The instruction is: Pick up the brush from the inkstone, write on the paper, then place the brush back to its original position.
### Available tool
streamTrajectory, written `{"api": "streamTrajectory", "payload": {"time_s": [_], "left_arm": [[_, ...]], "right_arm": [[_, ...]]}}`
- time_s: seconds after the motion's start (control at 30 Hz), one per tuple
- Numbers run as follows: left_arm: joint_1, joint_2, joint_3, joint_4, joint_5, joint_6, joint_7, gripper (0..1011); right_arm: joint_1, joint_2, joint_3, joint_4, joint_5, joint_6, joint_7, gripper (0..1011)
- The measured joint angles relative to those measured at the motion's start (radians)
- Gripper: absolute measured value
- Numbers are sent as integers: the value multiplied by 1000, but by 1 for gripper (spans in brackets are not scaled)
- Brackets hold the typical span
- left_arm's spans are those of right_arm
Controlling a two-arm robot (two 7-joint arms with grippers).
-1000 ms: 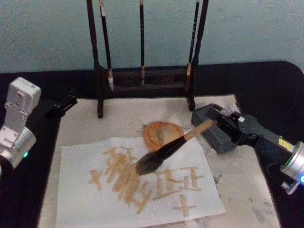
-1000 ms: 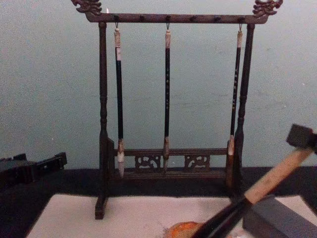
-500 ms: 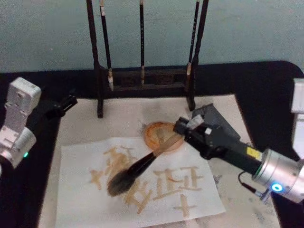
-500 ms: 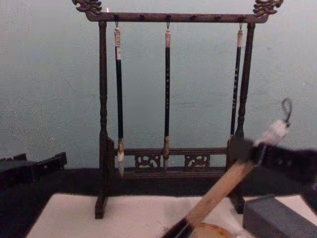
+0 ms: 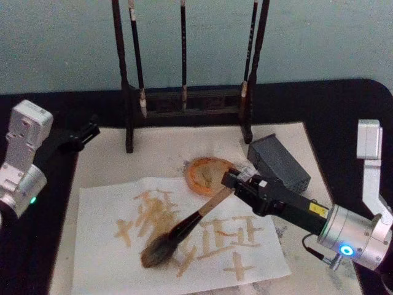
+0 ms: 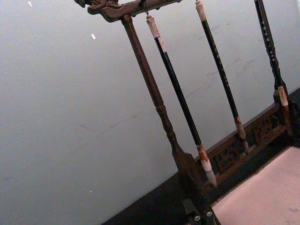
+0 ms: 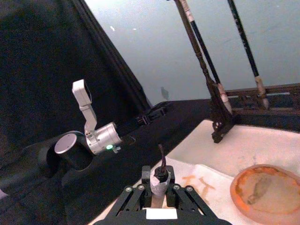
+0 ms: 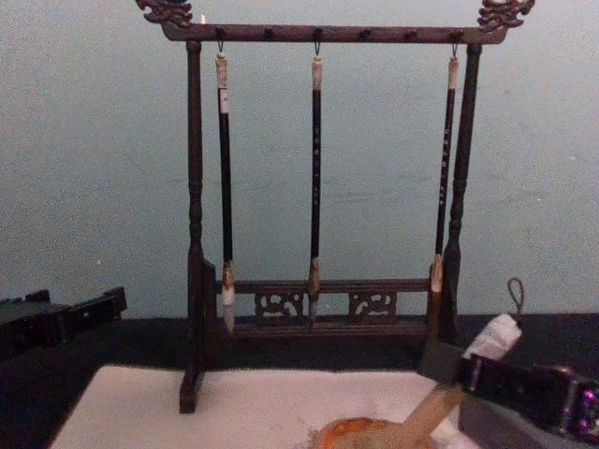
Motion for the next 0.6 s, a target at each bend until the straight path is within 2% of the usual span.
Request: {"api": "streamTrajectory", "payload": {"time_s": [0.6], "left_arm": [[0,0,0,0,0,0,0,1002]], "right_arm": [[-44,35,65,5,30,-26,-19,168]]}}
